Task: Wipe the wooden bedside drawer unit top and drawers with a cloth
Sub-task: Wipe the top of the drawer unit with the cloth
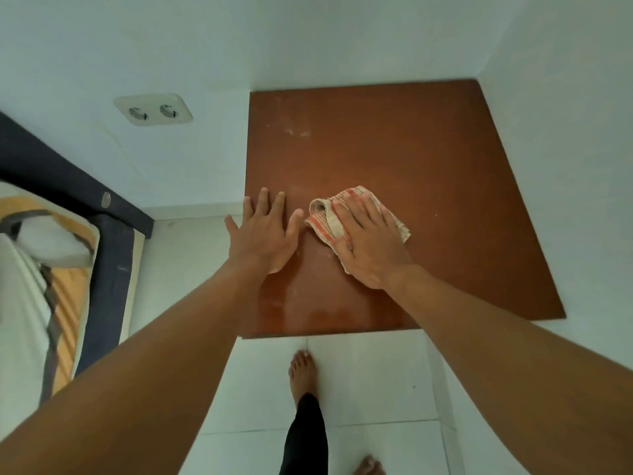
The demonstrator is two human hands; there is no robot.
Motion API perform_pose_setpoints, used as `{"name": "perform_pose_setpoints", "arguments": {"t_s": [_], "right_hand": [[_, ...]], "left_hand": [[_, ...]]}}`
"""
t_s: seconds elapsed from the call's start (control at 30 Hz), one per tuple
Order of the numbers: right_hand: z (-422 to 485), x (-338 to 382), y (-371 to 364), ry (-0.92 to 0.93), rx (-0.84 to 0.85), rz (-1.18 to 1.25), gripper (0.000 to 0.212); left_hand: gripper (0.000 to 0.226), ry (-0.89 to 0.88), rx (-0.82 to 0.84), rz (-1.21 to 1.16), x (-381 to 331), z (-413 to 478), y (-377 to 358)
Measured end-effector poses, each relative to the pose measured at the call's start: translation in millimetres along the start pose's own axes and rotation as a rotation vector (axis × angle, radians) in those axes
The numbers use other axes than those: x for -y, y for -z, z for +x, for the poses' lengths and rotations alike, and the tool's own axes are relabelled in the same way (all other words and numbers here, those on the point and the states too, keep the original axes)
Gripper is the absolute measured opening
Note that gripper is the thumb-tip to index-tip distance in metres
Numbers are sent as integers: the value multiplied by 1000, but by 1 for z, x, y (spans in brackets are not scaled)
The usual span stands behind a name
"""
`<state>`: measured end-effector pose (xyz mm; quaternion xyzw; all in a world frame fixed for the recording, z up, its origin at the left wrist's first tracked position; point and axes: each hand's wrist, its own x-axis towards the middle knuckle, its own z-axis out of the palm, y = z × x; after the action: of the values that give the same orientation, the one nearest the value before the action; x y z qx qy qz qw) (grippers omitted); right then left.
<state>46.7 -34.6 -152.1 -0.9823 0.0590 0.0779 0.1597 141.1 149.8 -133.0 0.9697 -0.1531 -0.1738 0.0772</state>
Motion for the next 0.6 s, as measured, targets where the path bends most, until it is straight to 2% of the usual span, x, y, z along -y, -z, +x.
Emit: {"name": "perform_pose_setpoints", "arguments": {"t_s": [0.23, 0.43, 0.6], "right_hand": [[-94, 11, -24, 32, -21, -1, 66], [-144, 12, -28, 107, 11, -5, 60], [-174, 14, -28, 149, -41, -16, 55]], "left_hand": [[72, 41, -10, -16, 5, -83, -12], [71, 46, -4, -3, 8, -108, -11], [70, 44, -9, -23, 4, -125, -2]]}}
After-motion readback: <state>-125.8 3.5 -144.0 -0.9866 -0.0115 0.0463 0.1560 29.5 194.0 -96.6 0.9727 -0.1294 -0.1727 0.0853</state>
